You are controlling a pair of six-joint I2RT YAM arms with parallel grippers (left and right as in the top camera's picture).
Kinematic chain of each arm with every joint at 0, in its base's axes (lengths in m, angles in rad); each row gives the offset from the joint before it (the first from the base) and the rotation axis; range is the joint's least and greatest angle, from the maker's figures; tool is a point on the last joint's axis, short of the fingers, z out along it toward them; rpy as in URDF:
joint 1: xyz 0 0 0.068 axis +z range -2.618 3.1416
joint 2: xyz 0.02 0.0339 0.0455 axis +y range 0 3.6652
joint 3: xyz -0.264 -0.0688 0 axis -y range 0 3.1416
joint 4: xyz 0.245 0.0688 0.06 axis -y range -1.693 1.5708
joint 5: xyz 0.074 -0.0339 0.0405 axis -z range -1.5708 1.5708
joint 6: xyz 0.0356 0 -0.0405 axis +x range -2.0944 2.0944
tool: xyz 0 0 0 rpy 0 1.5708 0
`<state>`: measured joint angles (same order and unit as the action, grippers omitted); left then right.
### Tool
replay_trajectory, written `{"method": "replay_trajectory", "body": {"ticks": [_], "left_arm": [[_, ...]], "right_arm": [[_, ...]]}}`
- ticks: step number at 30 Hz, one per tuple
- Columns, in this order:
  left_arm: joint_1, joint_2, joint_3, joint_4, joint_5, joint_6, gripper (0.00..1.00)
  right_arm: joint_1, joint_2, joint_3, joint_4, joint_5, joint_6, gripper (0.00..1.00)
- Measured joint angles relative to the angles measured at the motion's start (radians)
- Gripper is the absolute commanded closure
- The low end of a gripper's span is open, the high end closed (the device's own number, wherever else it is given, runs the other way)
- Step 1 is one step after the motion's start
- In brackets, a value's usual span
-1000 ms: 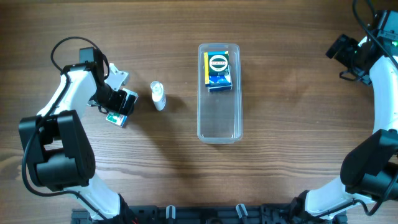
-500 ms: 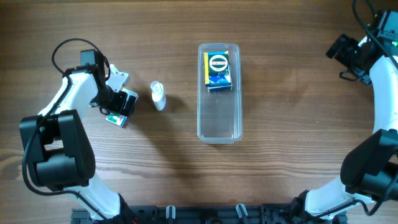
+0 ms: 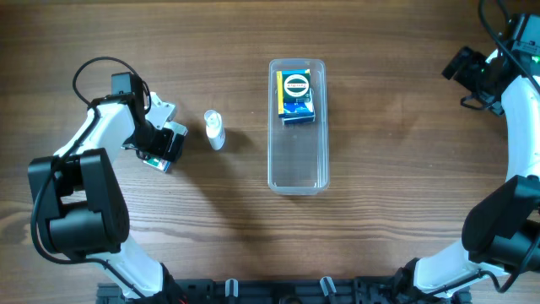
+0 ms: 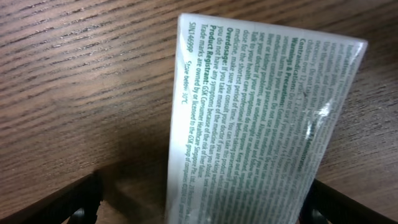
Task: Pack container
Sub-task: 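Lower the left gripper and grasp the white-green medicine box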
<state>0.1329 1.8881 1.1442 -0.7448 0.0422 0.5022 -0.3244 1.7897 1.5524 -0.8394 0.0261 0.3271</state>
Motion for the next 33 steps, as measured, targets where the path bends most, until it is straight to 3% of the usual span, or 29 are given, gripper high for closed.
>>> {"method": "replay_trajectory", "body": {"ticks": [4,6,10,20,26,33], "left_arm": [[0.0,0.0,-0.003,0.03,-0.007,-0.003,0.02],[0.0,0.0,-0.003,0.05,-0.008,-0.005,0.16],[0.0,0.0,-0.003,0.073,-0.011,-0.011,0.28],[0.0,0.0,-0.005,0.076,-0.011,-0.021,0.4],[0.0,0.0,-0.005,0.054,-0.011,-0.04,0.4],[0.0,0.0,-0.005,0.047,-0.011,-0.092,0.5]], "right_arm": [[0.0,0.0,0.0,0.0,0.0,0.0,0.0],[0.0,0.0,0.0,0.0,0.0,0.0,0.0],[0.0,0.0,0.0,0.0,0.0,0.0,0.0],[0.0,0.0,0.0,0.0,0.0,0.0,0.0],[0.0,0.0,0.0,0.0,0.0,0.0,0.0],[0.0,0.0,0.0,0.0,0.0,0.0,0.0]]}}
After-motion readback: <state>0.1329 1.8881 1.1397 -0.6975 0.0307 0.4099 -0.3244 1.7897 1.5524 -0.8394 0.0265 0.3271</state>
